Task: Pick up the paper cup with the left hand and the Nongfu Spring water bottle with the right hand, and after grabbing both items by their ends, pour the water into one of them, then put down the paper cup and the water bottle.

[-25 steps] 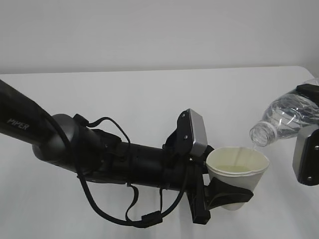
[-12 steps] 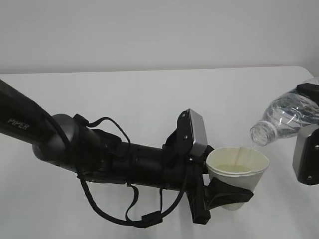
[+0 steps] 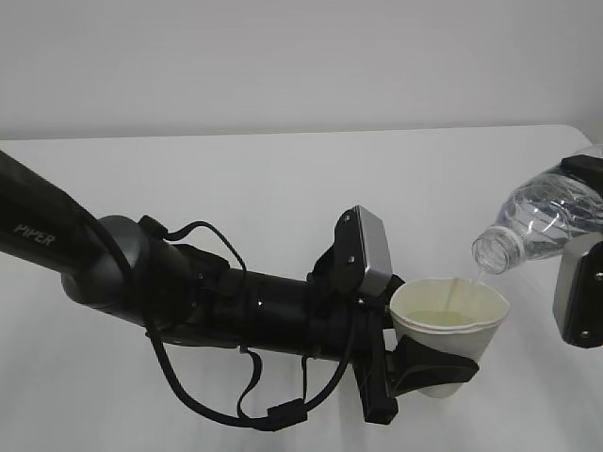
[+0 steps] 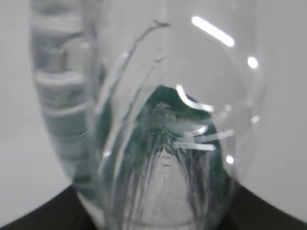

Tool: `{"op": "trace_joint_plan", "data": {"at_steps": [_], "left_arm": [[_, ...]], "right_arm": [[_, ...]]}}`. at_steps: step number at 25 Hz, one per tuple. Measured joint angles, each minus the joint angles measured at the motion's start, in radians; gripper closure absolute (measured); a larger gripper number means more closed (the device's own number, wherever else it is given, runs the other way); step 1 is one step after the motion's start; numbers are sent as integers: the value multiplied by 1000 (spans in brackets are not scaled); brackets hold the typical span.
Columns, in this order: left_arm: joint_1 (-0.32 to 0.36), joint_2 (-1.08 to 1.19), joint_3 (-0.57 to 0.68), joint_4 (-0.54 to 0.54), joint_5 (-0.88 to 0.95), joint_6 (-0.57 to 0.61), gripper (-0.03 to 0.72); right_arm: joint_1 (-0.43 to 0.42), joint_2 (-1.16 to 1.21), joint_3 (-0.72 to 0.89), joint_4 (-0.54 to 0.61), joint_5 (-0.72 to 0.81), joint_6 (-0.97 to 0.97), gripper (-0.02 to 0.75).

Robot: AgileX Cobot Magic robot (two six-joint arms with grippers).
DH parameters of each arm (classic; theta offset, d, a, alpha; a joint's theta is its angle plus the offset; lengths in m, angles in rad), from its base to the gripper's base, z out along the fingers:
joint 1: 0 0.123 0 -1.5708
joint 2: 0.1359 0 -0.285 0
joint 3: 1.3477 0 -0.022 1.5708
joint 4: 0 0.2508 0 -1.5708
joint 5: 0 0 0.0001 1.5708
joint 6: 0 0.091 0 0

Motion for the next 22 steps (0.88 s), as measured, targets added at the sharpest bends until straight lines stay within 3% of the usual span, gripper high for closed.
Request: {"op": "trace_joint_plan", "data": {"at_steps": [22], "left_arm": [[0,0,0,0,2,0,304]], "right_arm": [[0,0,0,0,-11,0,382]]}}
